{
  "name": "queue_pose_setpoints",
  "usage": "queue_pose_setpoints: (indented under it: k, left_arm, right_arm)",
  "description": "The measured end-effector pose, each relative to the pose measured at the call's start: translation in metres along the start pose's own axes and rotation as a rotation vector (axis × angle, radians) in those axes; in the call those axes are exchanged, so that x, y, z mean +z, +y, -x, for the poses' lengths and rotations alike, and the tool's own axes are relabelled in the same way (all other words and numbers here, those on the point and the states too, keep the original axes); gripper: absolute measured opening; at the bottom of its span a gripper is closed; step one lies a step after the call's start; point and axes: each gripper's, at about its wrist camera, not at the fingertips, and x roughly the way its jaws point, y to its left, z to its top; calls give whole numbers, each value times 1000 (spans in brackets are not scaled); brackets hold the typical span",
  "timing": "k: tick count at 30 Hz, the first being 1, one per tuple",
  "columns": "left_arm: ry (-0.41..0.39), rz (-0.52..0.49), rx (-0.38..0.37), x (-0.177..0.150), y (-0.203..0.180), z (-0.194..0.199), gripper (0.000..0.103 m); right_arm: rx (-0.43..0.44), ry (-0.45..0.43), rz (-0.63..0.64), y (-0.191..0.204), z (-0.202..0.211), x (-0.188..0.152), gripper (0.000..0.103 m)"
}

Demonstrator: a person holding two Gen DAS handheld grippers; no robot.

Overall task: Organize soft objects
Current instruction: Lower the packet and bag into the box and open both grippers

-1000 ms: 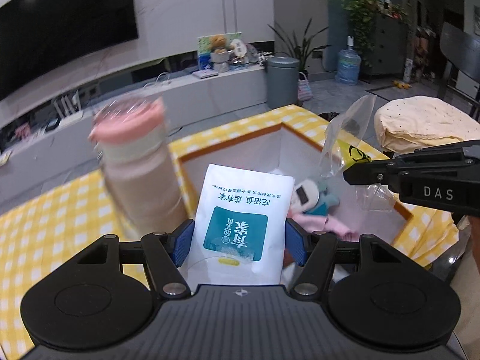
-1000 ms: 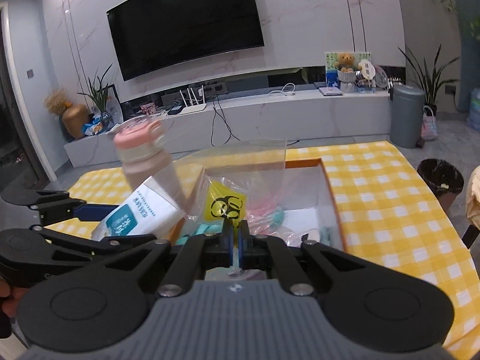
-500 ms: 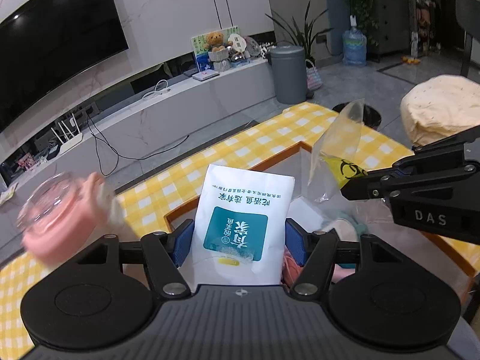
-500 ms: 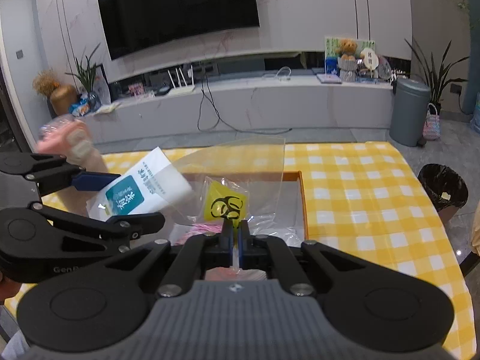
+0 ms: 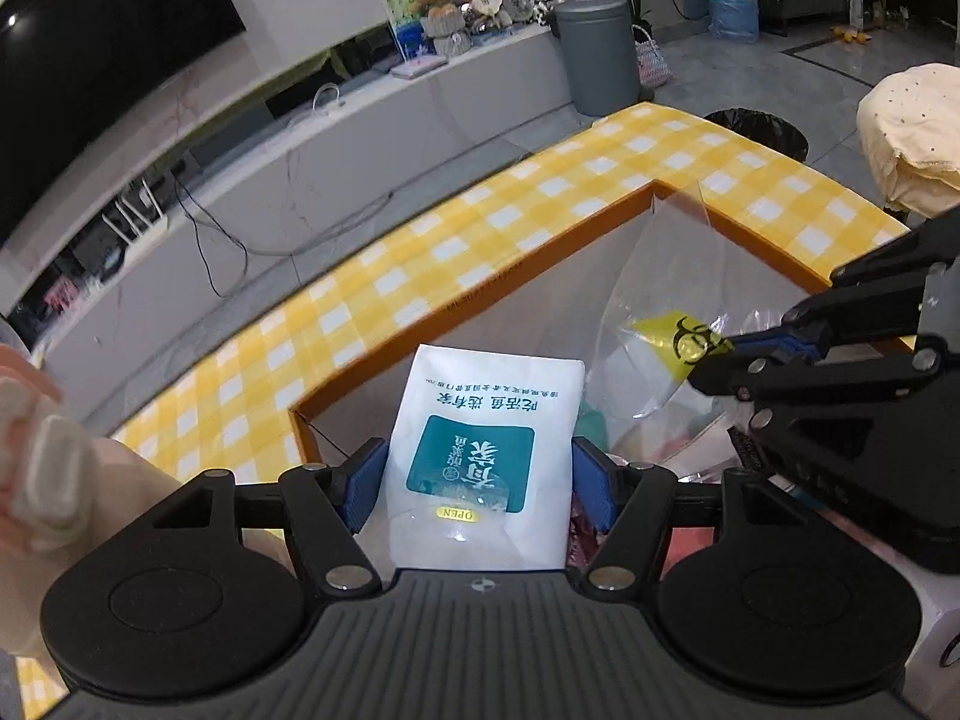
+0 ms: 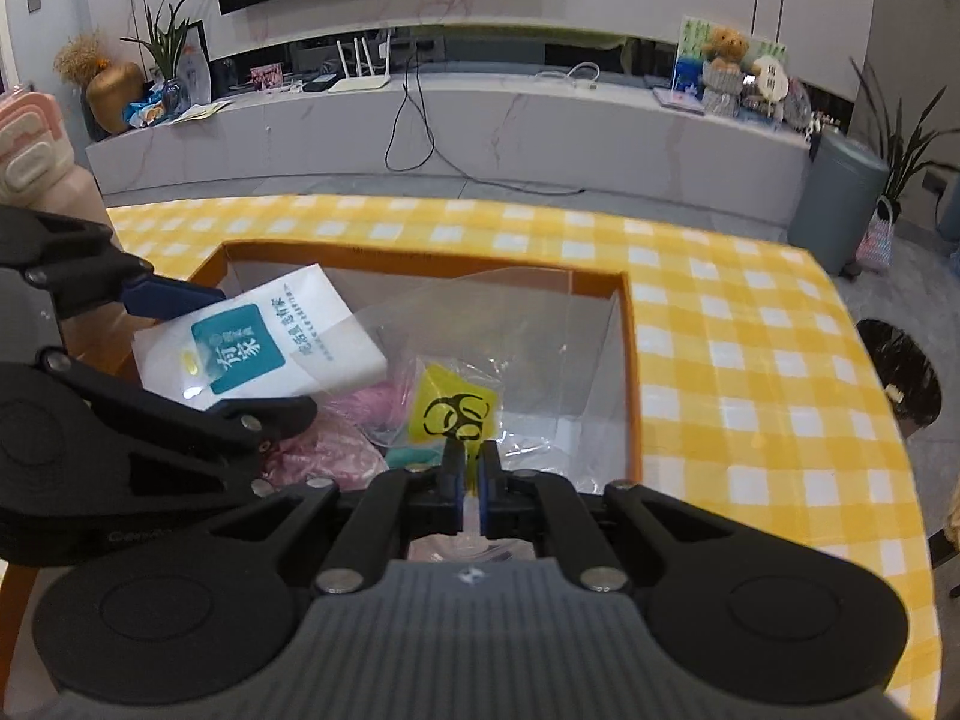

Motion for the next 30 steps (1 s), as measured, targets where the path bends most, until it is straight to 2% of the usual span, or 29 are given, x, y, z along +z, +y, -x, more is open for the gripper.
queue_pose_setpoints:
  k: [3,7,13,17,22,30]
  left_arm:
    - [1,13,4,0,1,-2,78]
    - [-9,9,13,1,-1,-2,83]
    - [-7,-16,0,1,-2,3,85]
    - [-15,-29,-8,-1,-3,8,86]
    - [-44,-14,-46,-1,-2,19,94]
    - [-89,0,-64,-10,-5,38,94]
  right_arm:
    - [2,8,17,2,0,1,5]
    - [-13,17,28,5,0,1,5]
    - [2,15,32,4,1,3,12]
    - [-15,16,43,0,6,5,34]
    - [25,10,12,-11,15,6,33]
    - [42,3,16,-7,24,4,35]
